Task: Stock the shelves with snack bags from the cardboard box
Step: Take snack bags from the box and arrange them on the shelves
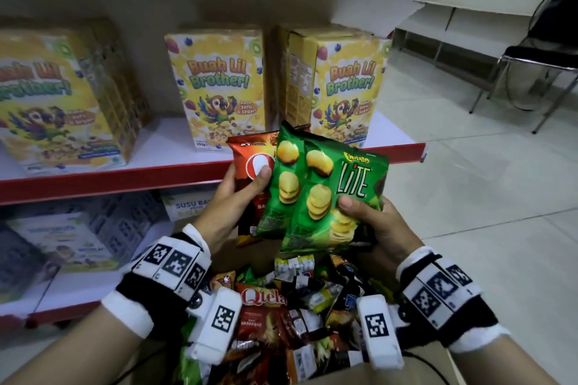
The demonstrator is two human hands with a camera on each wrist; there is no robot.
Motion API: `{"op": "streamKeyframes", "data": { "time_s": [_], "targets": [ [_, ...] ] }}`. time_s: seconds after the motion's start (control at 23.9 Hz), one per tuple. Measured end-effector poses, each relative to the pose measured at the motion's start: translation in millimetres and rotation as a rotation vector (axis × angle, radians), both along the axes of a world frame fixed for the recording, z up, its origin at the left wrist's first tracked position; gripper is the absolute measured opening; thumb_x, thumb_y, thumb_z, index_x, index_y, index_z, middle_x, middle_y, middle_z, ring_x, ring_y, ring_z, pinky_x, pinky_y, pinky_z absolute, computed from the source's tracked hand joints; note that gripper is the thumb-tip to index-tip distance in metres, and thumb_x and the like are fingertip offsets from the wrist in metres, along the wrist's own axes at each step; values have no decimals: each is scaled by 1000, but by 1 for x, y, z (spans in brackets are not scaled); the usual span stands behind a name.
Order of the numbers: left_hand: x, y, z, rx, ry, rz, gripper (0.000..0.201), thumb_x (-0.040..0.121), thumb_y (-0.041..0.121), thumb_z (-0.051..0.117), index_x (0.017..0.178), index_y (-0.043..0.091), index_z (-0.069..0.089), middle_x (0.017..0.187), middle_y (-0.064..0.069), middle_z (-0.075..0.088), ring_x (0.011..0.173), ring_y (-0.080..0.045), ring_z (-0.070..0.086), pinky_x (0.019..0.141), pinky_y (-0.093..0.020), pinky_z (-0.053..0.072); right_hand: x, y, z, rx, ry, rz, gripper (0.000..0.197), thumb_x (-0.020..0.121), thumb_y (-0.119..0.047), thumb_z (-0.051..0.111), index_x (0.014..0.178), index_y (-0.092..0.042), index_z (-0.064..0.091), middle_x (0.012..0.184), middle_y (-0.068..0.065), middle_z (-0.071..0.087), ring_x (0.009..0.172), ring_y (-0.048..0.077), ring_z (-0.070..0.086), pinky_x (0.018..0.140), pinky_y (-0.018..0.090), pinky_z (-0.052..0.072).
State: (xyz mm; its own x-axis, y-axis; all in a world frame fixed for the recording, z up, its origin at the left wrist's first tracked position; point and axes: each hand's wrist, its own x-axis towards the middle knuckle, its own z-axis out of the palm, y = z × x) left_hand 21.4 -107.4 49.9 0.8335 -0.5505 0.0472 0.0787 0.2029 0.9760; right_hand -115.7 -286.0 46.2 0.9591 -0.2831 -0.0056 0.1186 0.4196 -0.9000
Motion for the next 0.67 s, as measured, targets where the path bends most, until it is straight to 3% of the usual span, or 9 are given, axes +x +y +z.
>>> {"op": "streamKeyframes", "data": {
  "time_s": [0.08, 0.17, 0.38, 0.5, 0.67],
  "targets": [
    [2, -7, 37, 32, 8, -46, 77, 68, 50, 67, 137, 29, 42, 131, 0, 59, 122, -20, 55, 108, -46, 38, -2, -11, 39, -20, 5, 8, 55, 55, -25, 90, 104, -9, 71, 105, 19, 70, 96, 37, 68, 81, 48, 56],
    [2, -17, 74, 44, 50, -89, 76, 70, 48, 63, 140, 28, 38, 132, -2, 58, 121, -23, 56, 107, -49, 39, -4, -23, 81, -75, 11, 16, 55, 48, -33, 92, 96, -14, 74, 98, 13, 74, 87, 28, 72, 70, 34, 57],
    [-12, -30, 146, -30, 141, -112, 67, 74, 43, 67, 135, 29, 44, 127, -5, 63, 116, -26, 61, 102, -52, 44, -15, -38, 161, -198, 95, -19, 70, 35, -45, 94, 95, -16, 73, 96, 10, 74, 84, 26, 72, 66, 32, 57],
    [-22, -31, 206, -34, 194, -121, 60, 71, 47, 72, 126, 35, 53, 125, -4, 64, 116, -27, 61, 101, -53, 44, -27, -43, 234, -227, 113, 3, 62, 37, -46, 93, 92, -22, 75, 93, 6, 75, 82, 23, 73, 65, 29, 57],
    [-35, -25, 298, 5, 172, -141, 68, 73, 48, 68, 135, 33, 45, 130, -1, 61, 120, -23, 58, 104, -51, 42, -42, -44, 332, -242, 112, 31, 54, 45, -39, 91, 93, -21, 75, 94, 7, 75, 82, 23, 73, 66, 29, 57]
  ]
}}
